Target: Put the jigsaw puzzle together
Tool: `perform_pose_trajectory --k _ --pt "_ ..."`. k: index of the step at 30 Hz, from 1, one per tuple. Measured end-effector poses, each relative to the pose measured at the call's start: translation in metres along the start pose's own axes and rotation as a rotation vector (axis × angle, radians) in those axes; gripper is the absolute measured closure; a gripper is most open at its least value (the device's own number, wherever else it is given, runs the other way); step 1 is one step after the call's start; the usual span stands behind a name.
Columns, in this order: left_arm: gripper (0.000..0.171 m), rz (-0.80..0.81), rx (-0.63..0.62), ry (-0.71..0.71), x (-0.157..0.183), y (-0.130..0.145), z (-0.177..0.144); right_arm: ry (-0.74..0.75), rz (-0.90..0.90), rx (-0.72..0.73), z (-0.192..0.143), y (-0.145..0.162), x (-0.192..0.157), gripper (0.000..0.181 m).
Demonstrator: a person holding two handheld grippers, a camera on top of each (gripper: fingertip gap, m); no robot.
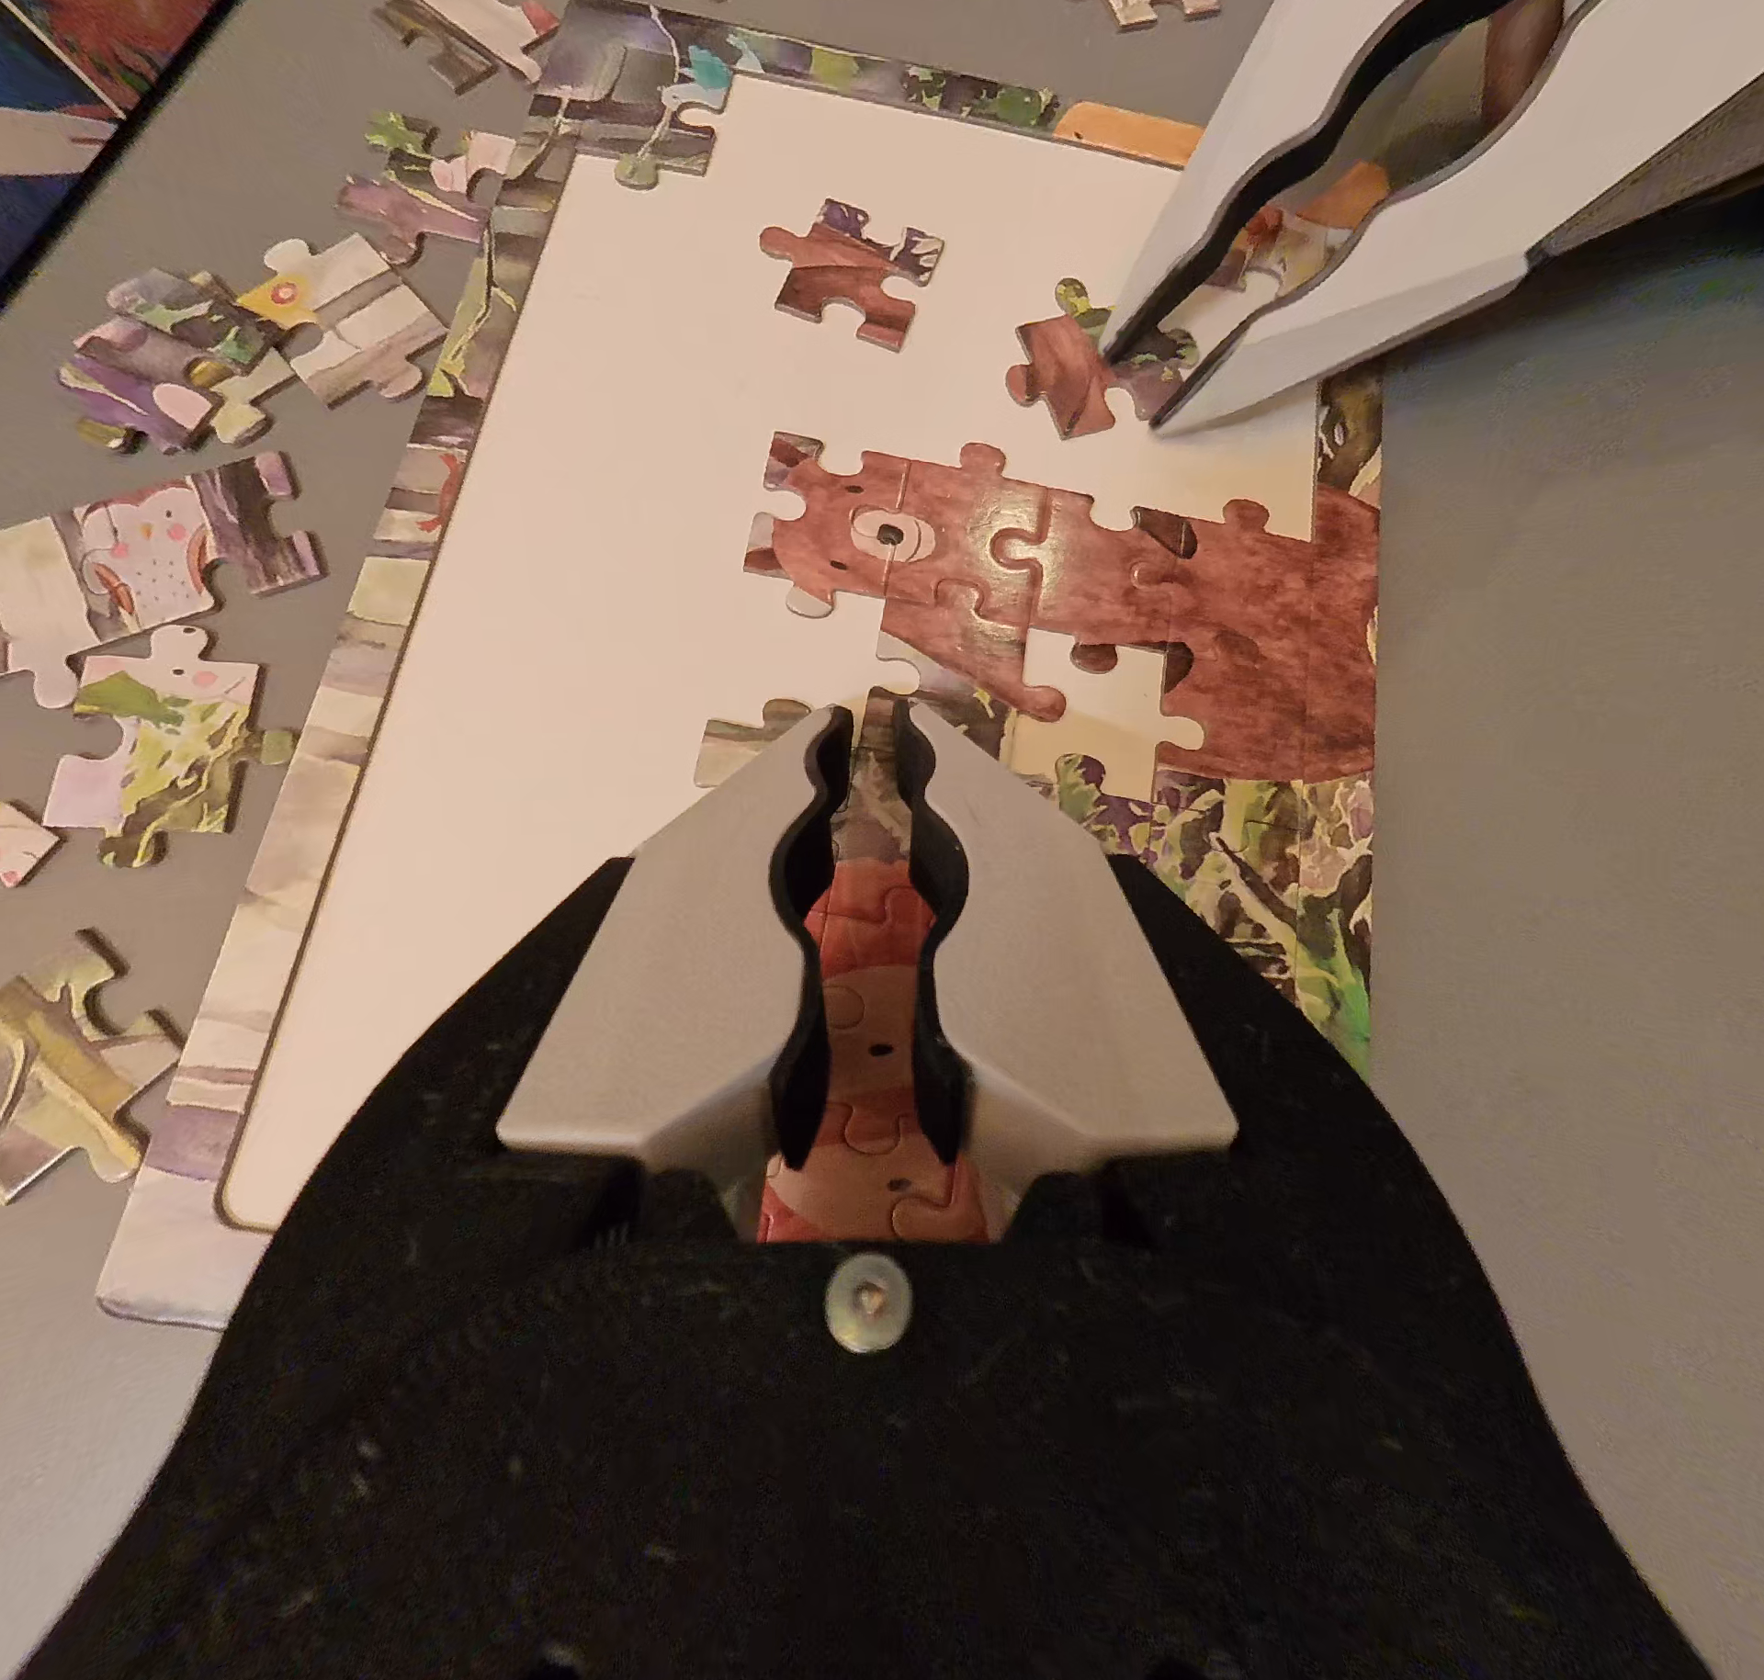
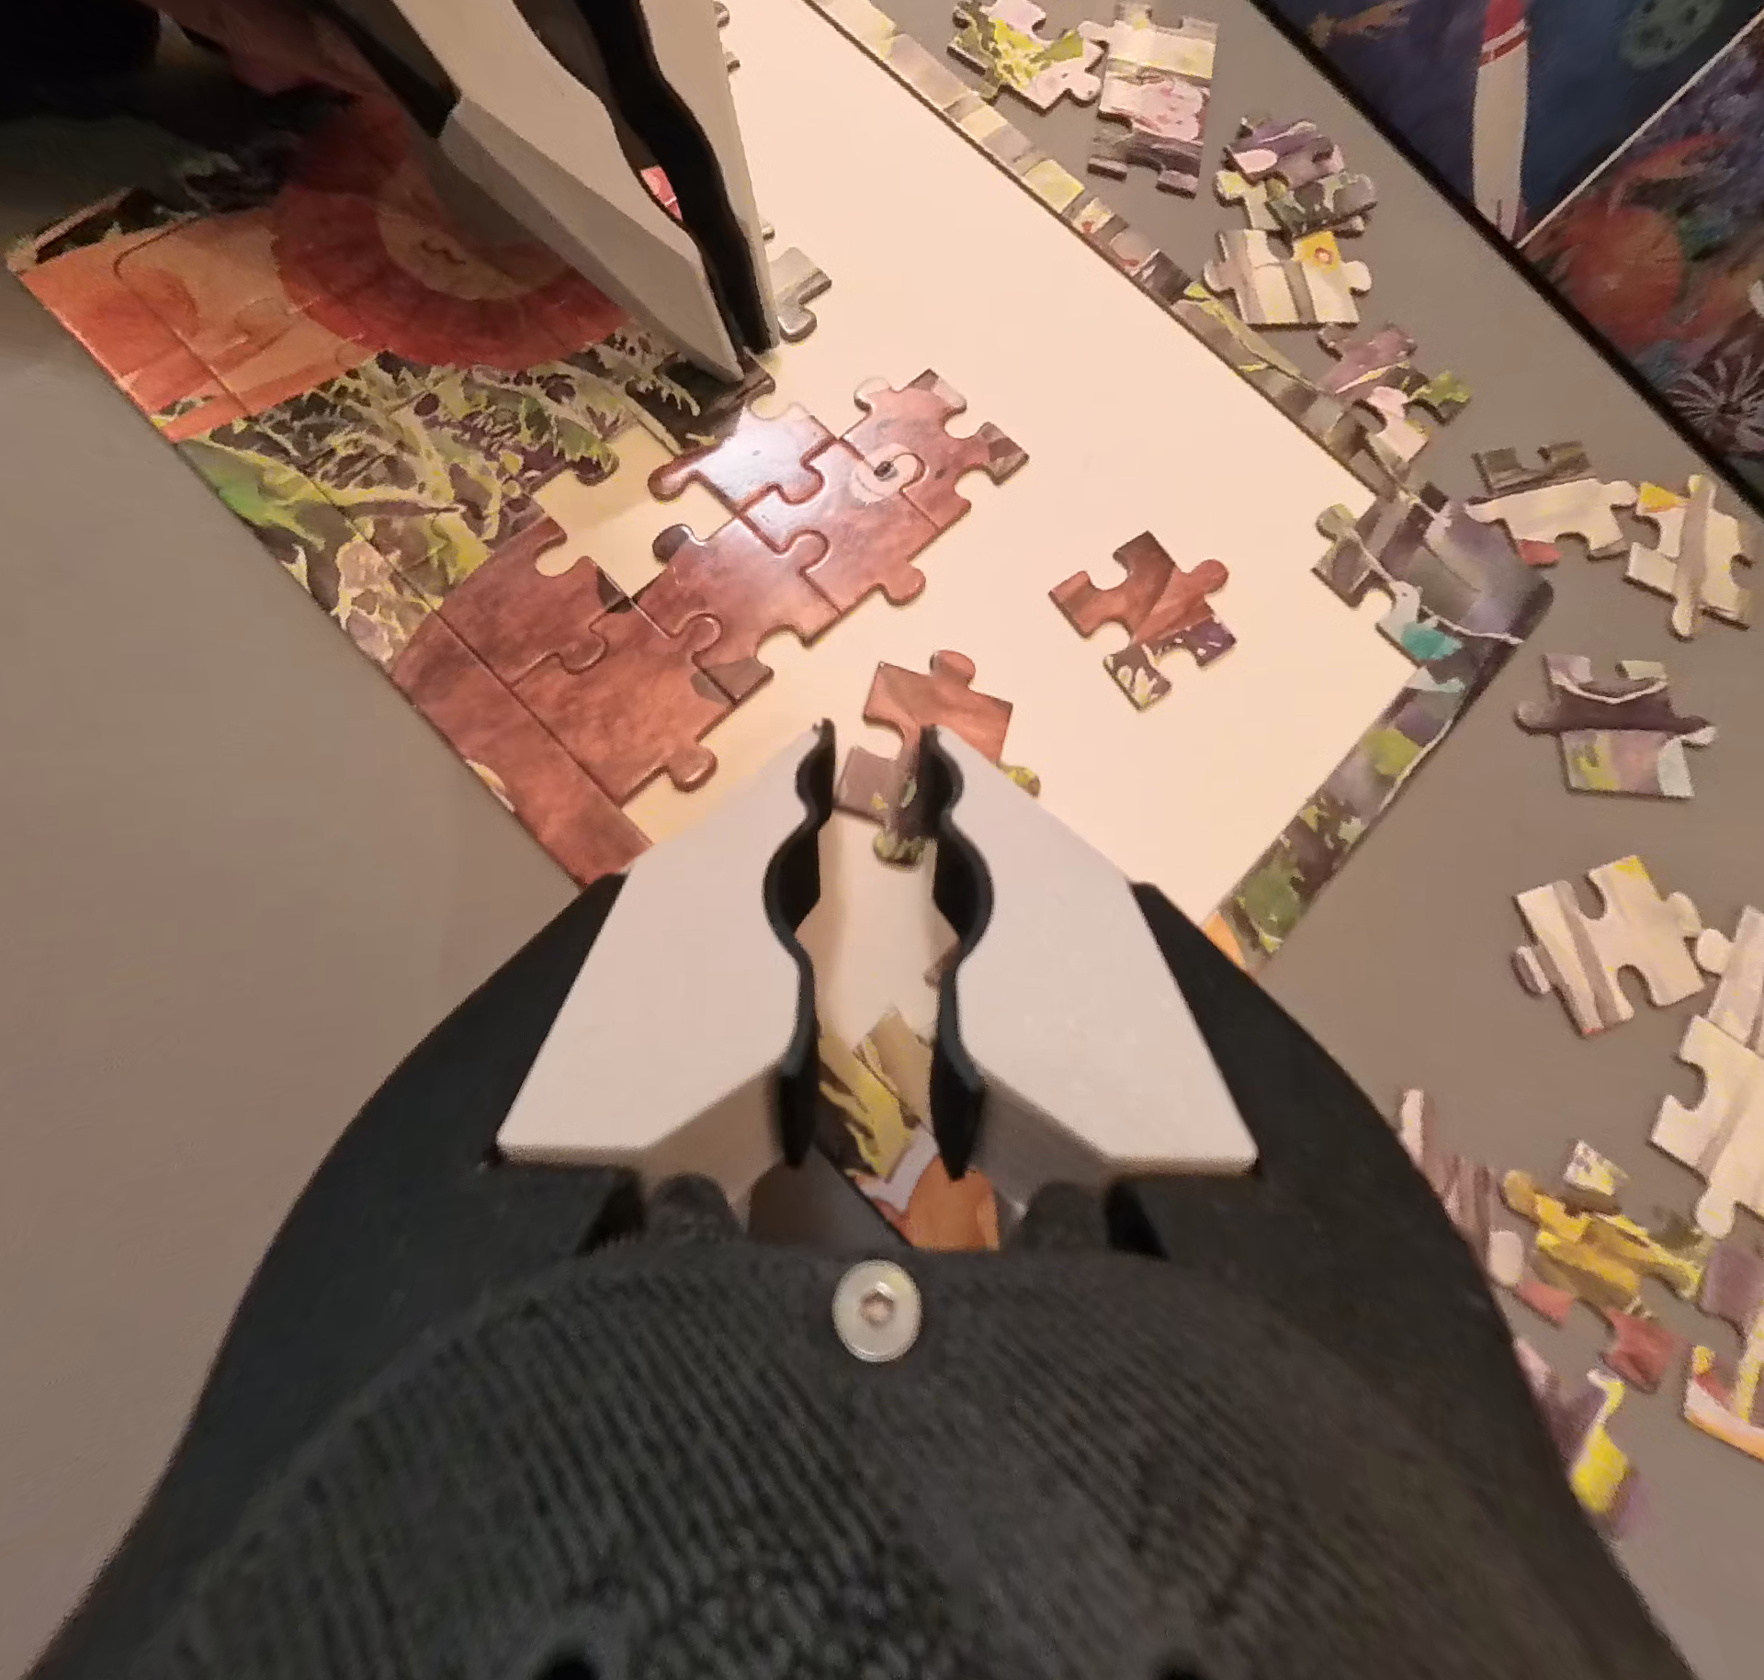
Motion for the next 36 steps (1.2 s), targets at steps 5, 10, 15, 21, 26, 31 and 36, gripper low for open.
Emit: perform_pose_trajectory --k 5,10,15,21,26,31,36 --pt "0.162 0.002 0.0 -0.002 0.0 0.0 0.0 0.044 -0.007 0.033 -0.008 -0.001 0.007 0.156" --pt "0.162 0.004 0.0 -0.004 0.0 0.0 0.0 -0.022 0.123 0.09 -0.019 0.008 0.019 0.15" --pt "0.162 0.004 0.0 -0.004 0.0 0.0 0.0 -0.071 0.172 0.106 -0.02 0.009 0.018 0.148" --pt "0.162 0.002 0.0 -0.002 0.0 0.0 0.0 -0.052 0.114 0.058 -0.012 0.01 0.009 0.145" --pt "0.162 0.001 0.0 -0.001 0.0 0.0 0.0 -0.039 0.08 0.026 -0.008 0.011 0.004 0.145" --pt "0.162 0.002 0.0 -0.002 0.0 0.0 0.0 -0.051 0.115 0.03 -0.011 0.015 0.009 0.15" --pt "0.162 0.002 0.0 -0.002 0.0 0.0 0.0 -0.064 0.122 0.027 -0.012 0.017 0.011 0.157"
Point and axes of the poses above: each gripper's, where its closed fingertips meet, z out along the fingers, y out of its underside, x = y × z across the jaws, the point moved 4 cm from there along -z, back along the fingers, and after that the axes turned 1 degree about -x, right-handed, at the moved point
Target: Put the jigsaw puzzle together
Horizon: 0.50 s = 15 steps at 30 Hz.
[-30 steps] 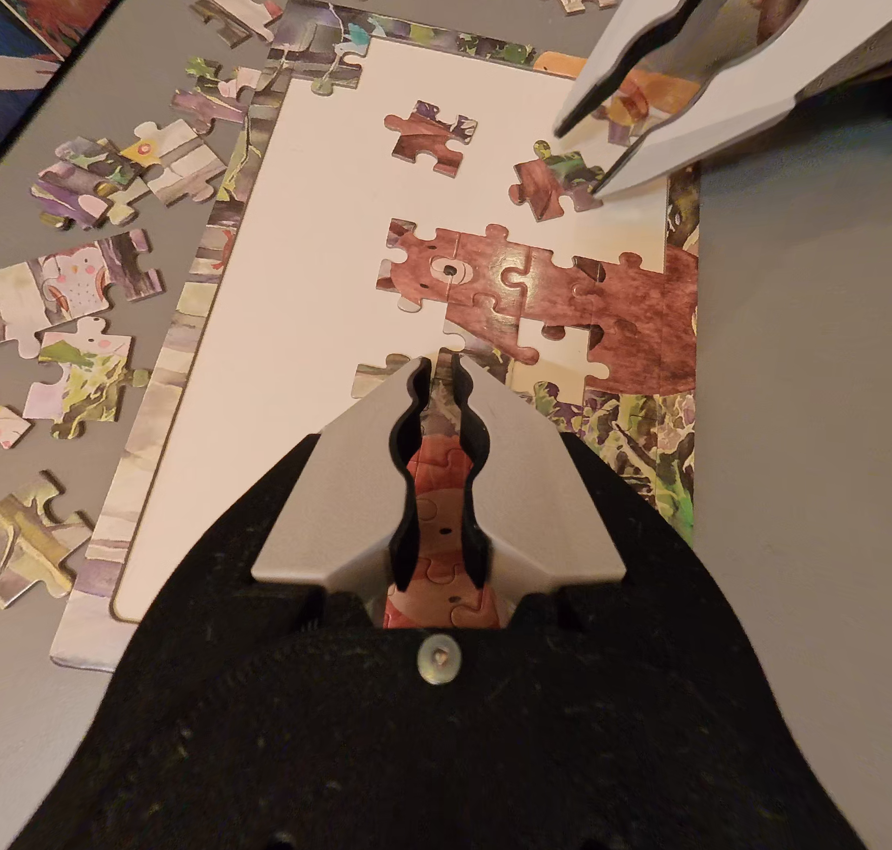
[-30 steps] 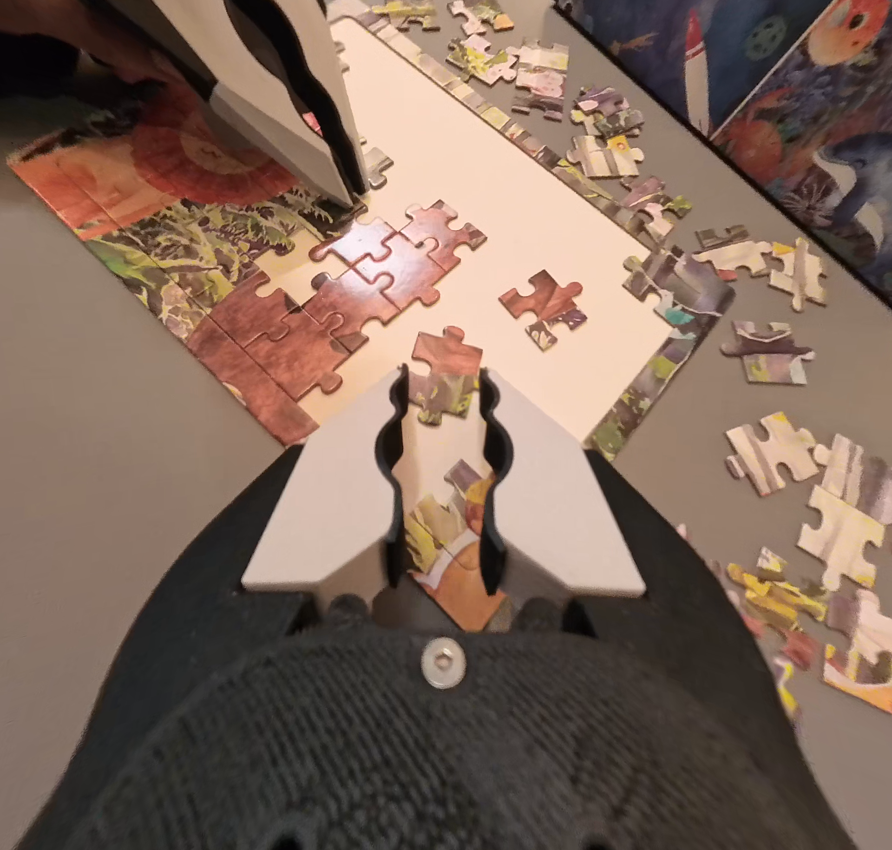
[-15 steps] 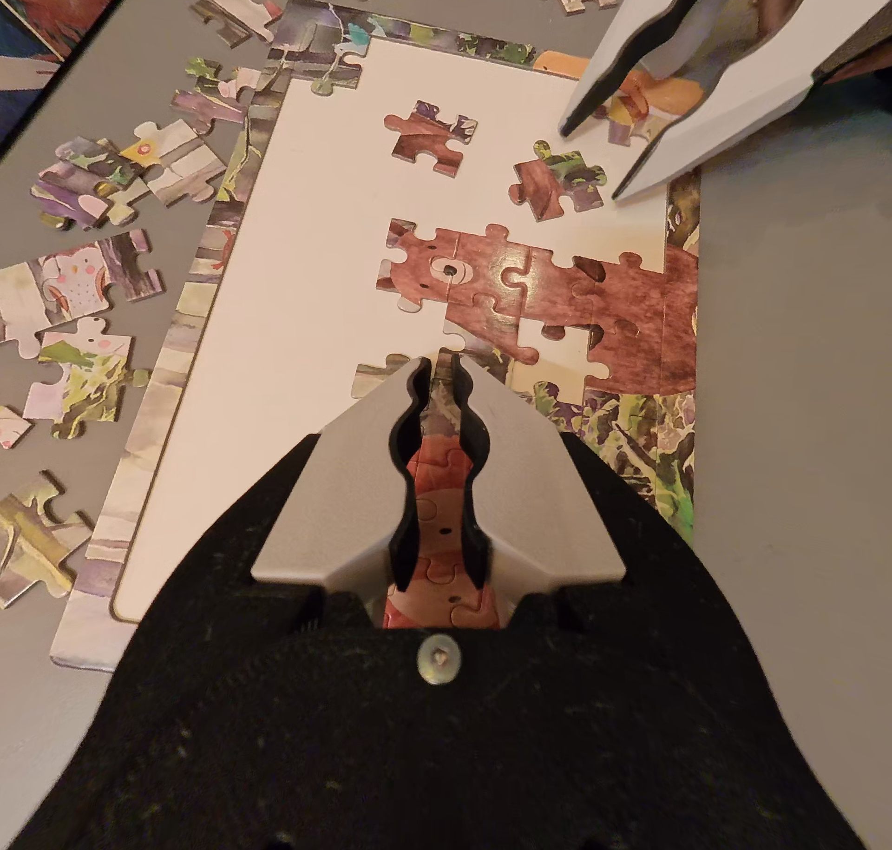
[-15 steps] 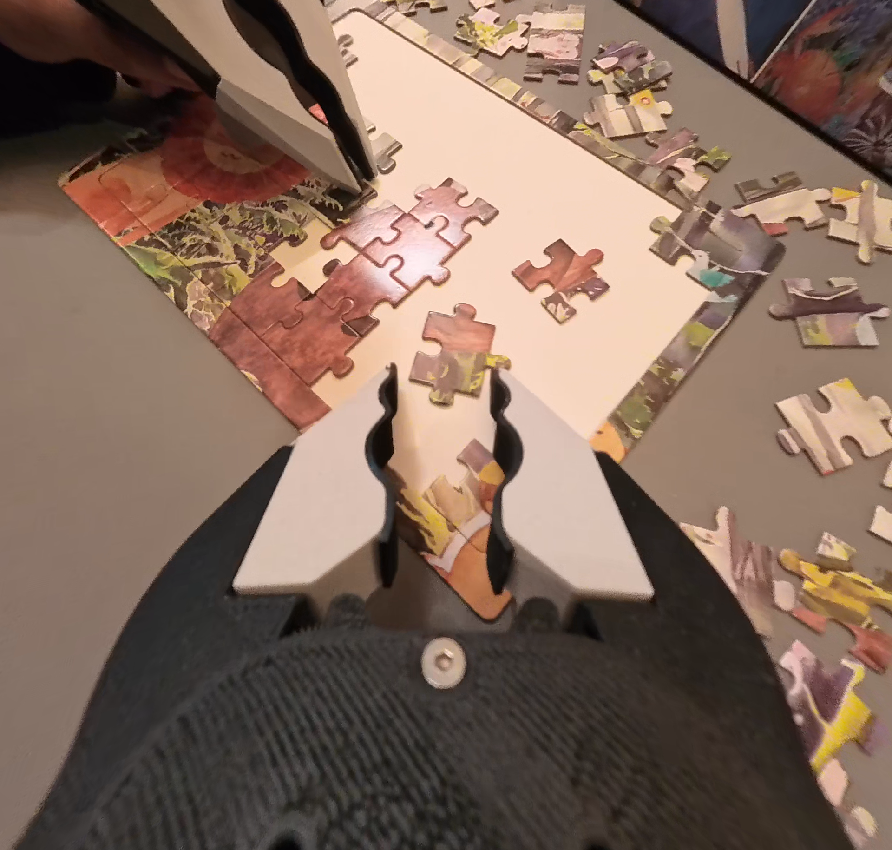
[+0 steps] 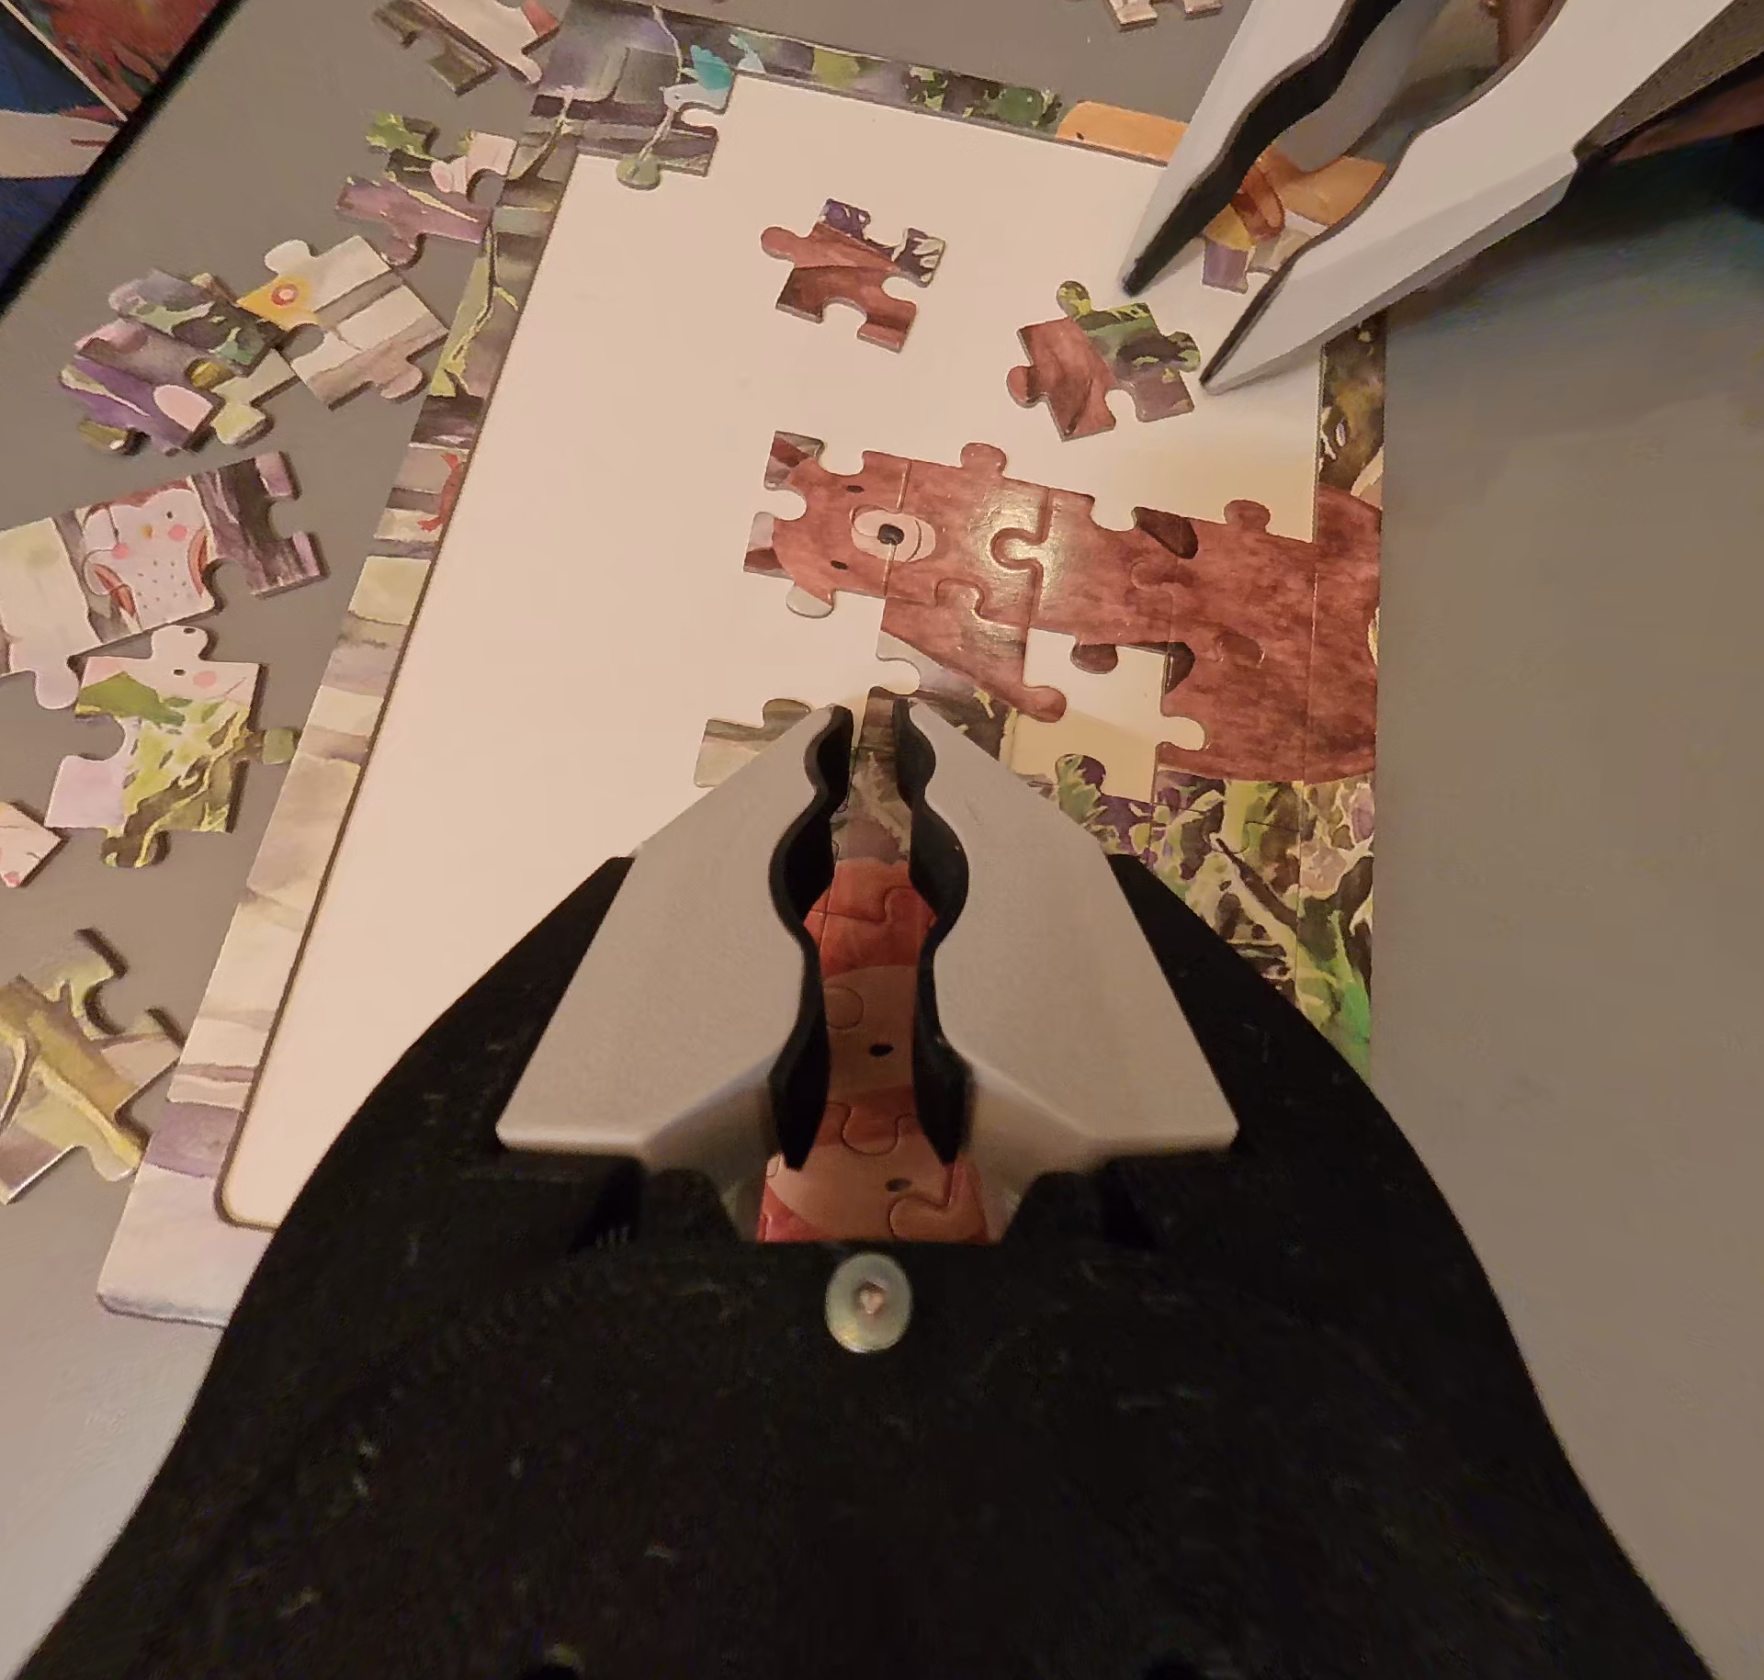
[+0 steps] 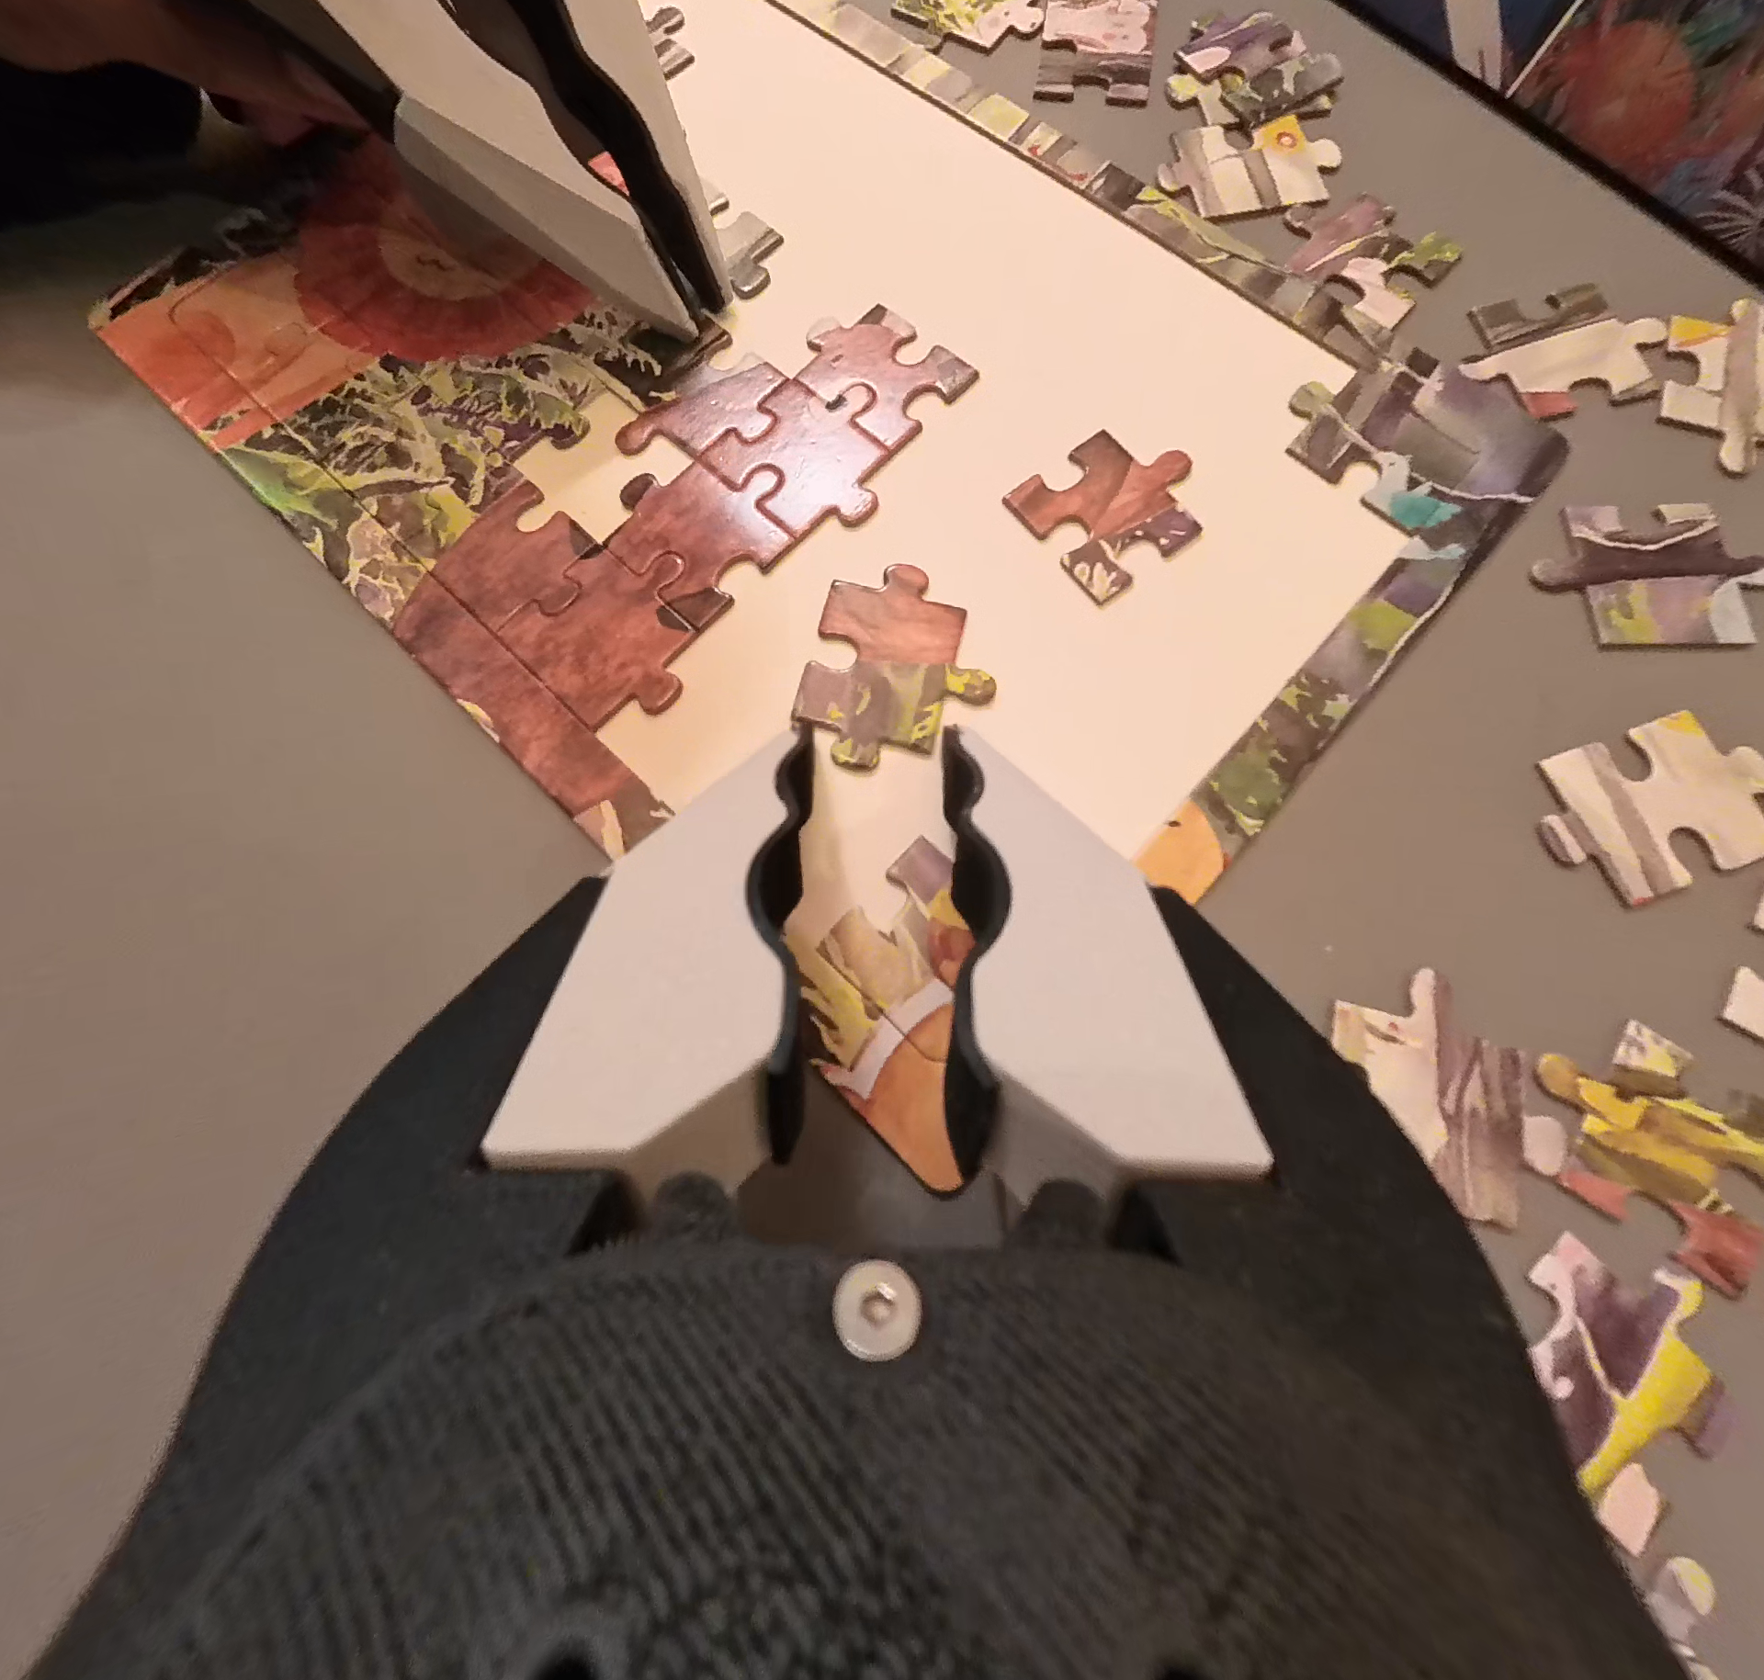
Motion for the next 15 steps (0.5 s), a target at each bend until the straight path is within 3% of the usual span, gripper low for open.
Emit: perform_pose_trajectory --k 15 --pt "0.163 -0.011 0.001 0.003 -0.001 0.0 0.0 0.192 -0.064 -0.058 0.023 -0.022 -0.007 0.177"
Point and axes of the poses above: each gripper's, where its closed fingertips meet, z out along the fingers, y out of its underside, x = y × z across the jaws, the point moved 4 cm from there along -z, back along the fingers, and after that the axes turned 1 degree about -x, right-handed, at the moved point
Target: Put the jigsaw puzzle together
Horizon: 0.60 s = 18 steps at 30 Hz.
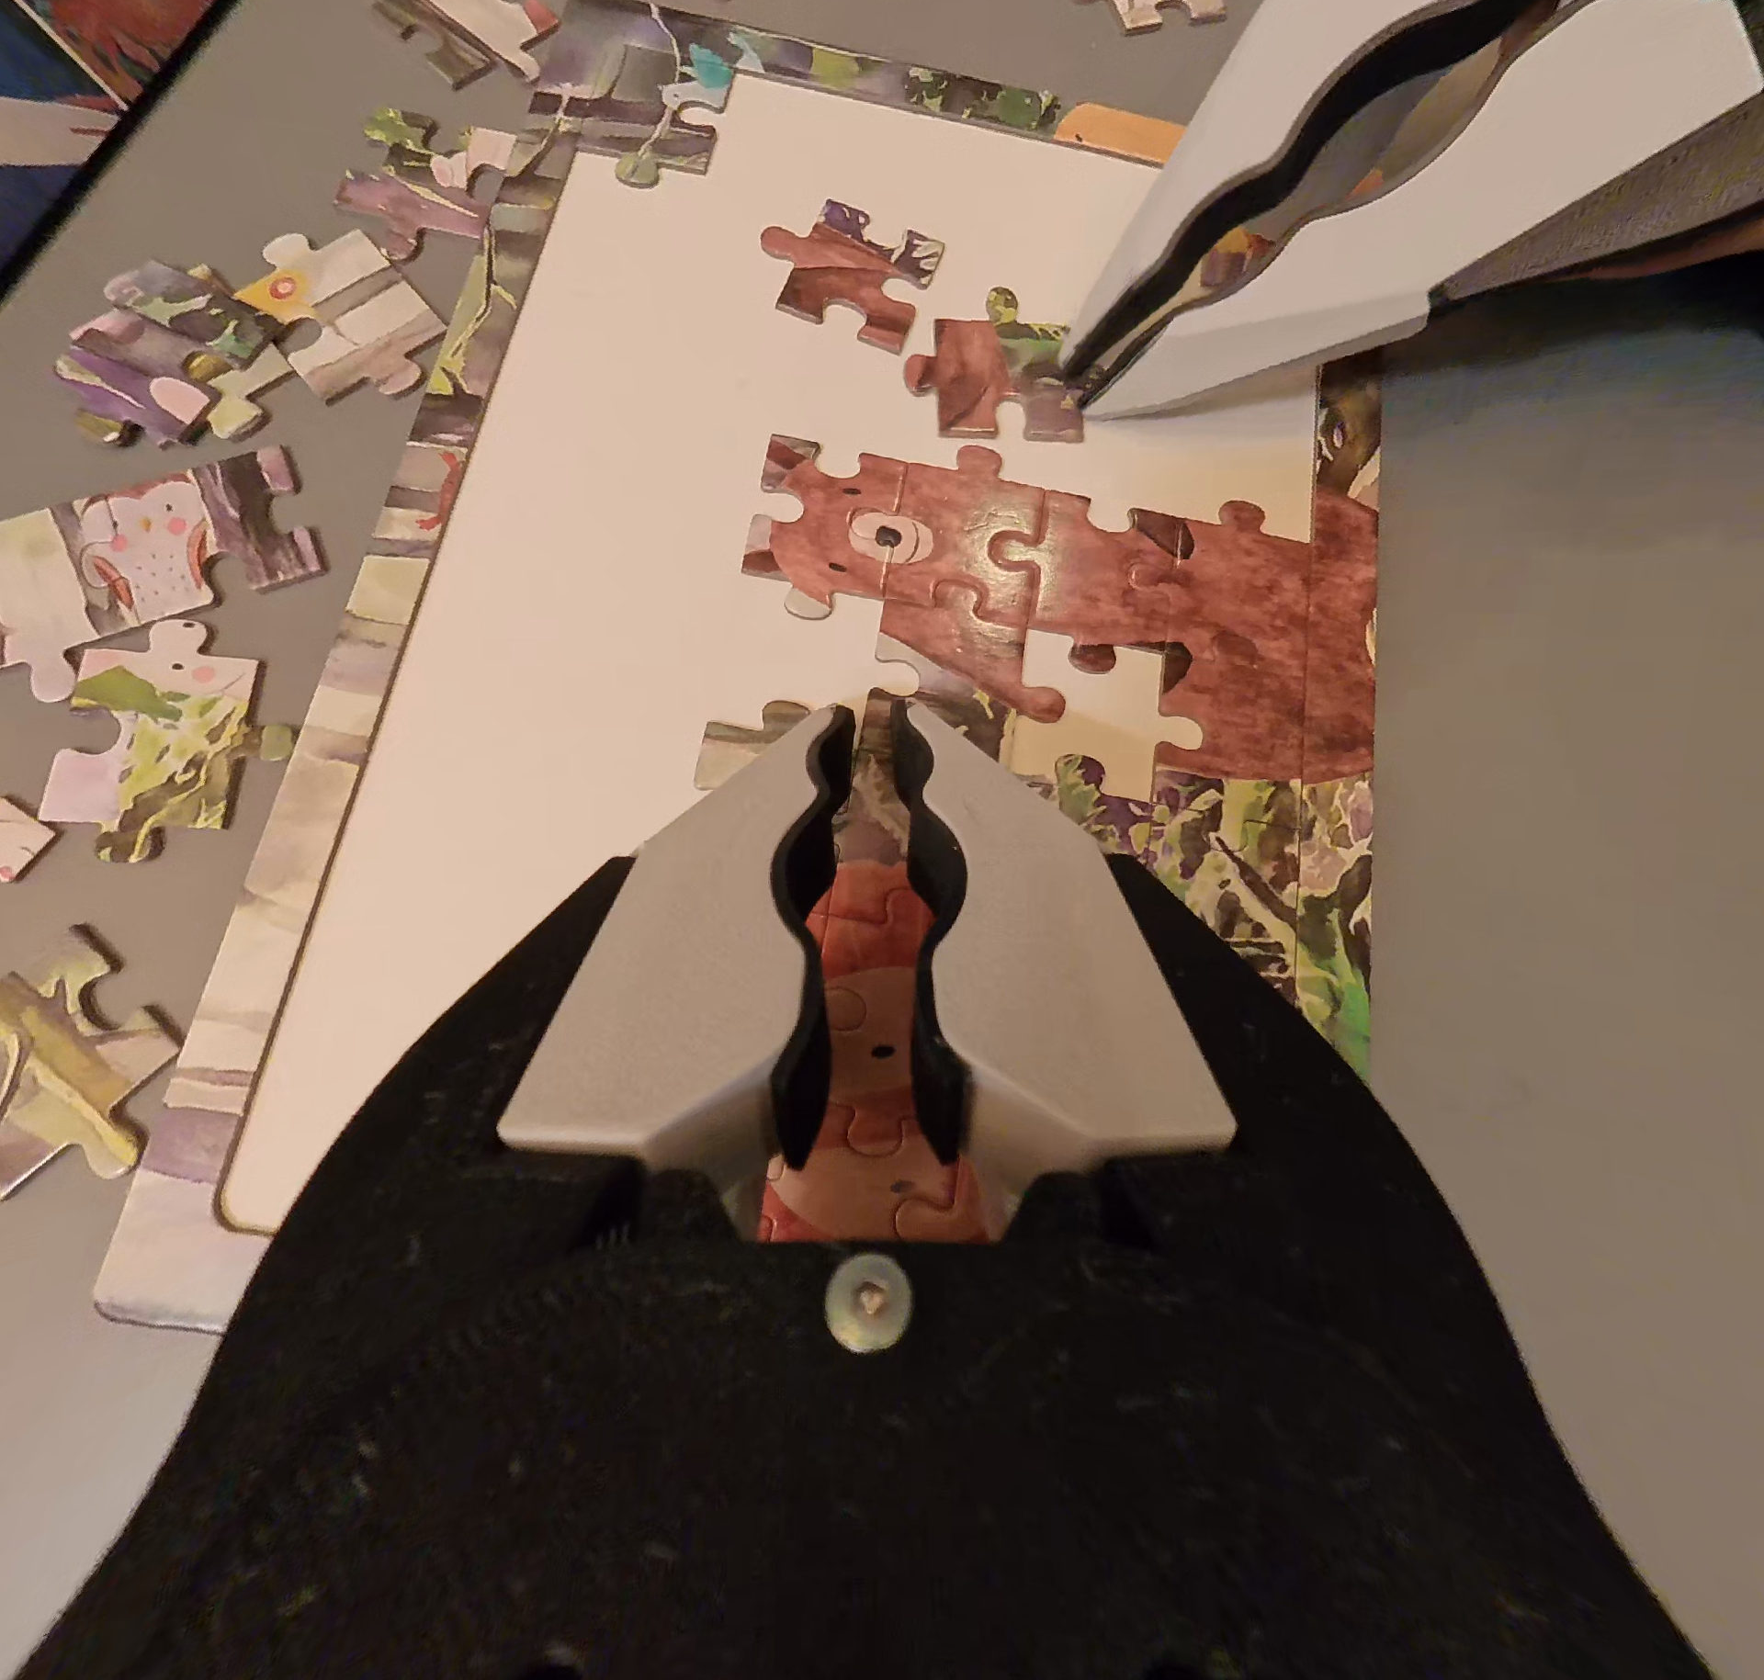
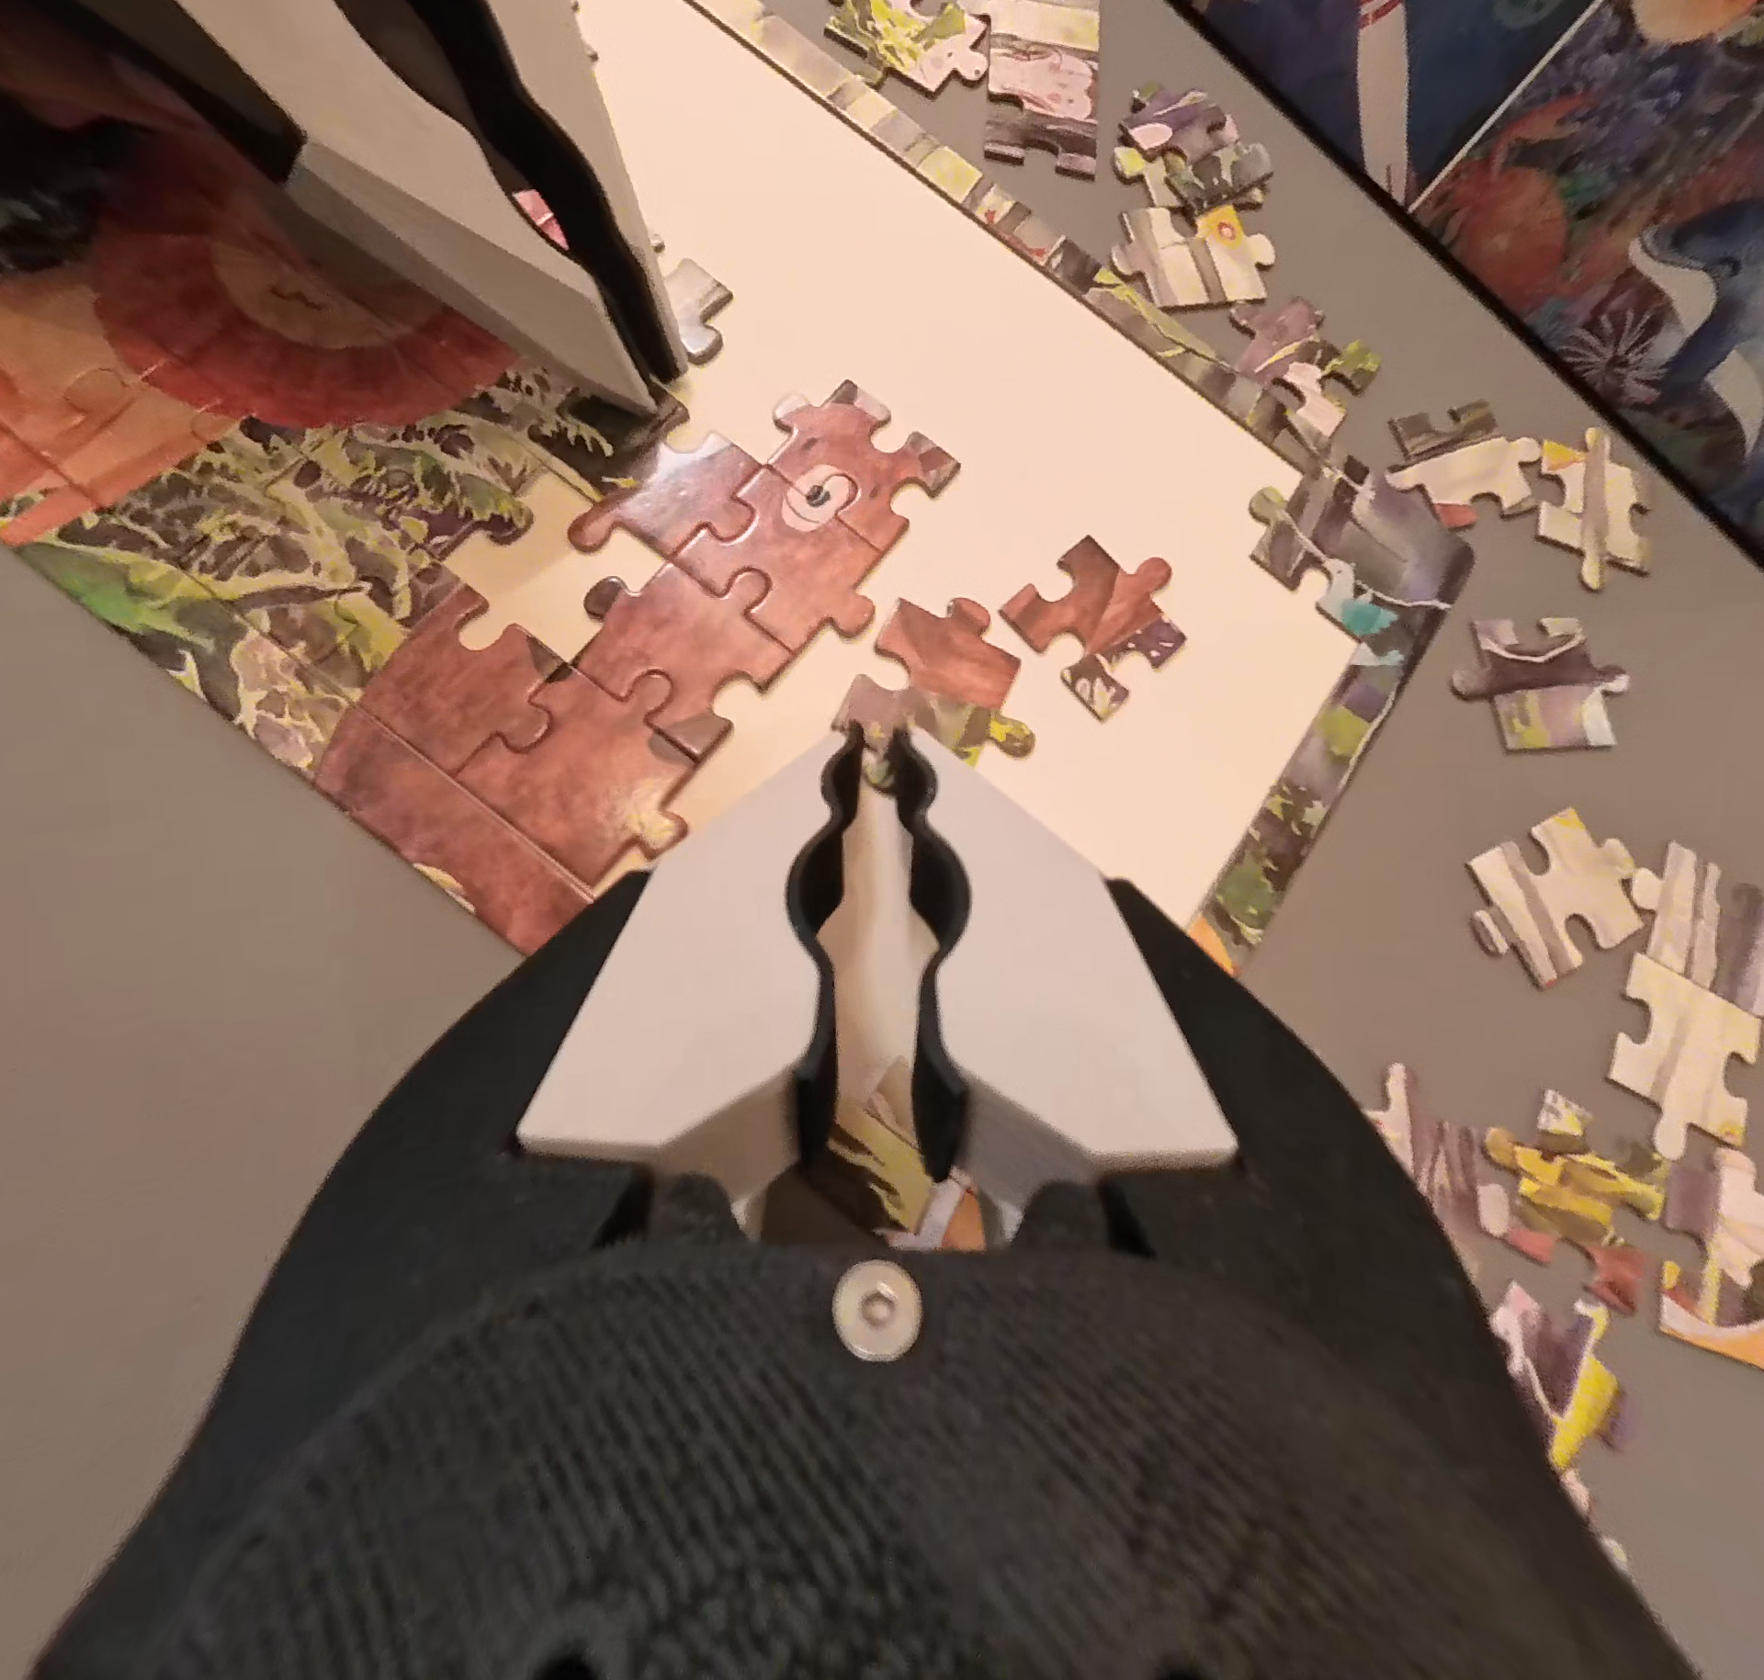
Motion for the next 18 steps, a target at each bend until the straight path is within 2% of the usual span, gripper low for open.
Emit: perform_pose_trajectory --k 6,12,14,18 --pt "0.163 0.006 0.0 -0.006 0.0 0.0 0.0 -0.096 0.006 0.033 0.001 -0.005 -0.011 0.169" --pt "0.163 0.005 0.0 -0.005 0.0 0.0 0.0 -0.059 -0.115 0.123 -0.011 -0.016 0.013 0.151" --pt "0.163 0.006 -0.001 -0.006 0.0 0.0 0.0 -0.128 -0.15 0.138 -0.012 -0.02 0.019 0.142" --pt "0.163 0.007 -0.001 -0.006 0.0 0.0 0.0 -0.286 -0.288 0.102 -0.002 -0.02 0.025 0.141"
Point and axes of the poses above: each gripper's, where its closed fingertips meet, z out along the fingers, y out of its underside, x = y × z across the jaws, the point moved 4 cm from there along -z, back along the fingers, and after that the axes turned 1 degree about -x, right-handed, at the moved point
